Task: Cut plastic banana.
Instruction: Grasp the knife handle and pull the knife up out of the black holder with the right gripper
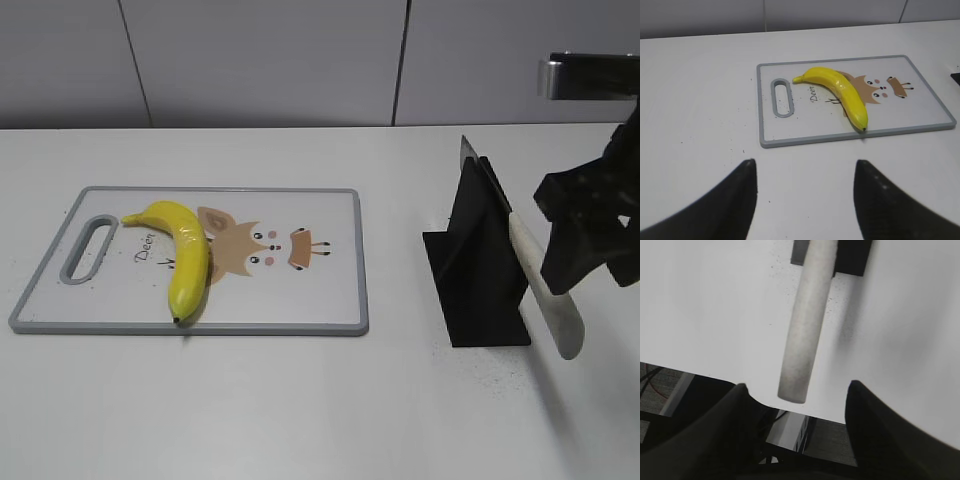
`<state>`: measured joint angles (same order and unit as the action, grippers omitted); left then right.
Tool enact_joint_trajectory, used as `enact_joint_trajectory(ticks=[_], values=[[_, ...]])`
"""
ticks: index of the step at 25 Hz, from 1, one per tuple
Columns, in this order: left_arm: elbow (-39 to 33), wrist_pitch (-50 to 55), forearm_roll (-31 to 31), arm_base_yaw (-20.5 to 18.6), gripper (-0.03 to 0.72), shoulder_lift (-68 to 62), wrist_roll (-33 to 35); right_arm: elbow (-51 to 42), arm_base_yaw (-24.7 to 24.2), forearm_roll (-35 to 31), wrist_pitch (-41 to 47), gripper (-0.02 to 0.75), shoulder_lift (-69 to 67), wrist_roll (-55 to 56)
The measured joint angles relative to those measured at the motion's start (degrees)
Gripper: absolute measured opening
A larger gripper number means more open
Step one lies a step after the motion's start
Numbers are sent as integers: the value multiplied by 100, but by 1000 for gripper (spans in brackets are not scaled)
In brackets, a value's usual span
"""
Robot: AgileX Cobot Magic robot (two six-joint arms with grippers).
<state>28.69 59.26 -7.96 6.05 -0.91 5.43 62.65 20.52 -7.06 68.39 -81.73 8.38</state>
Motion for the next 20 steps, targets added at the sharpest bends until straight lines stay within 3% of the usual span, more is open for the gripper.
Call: enact_joint_trajectory(ticks=[20], values=[[0, 0, 0, 0, 591, 0, 0, 11, 0, 85, -522, 463, -1395, 250]])
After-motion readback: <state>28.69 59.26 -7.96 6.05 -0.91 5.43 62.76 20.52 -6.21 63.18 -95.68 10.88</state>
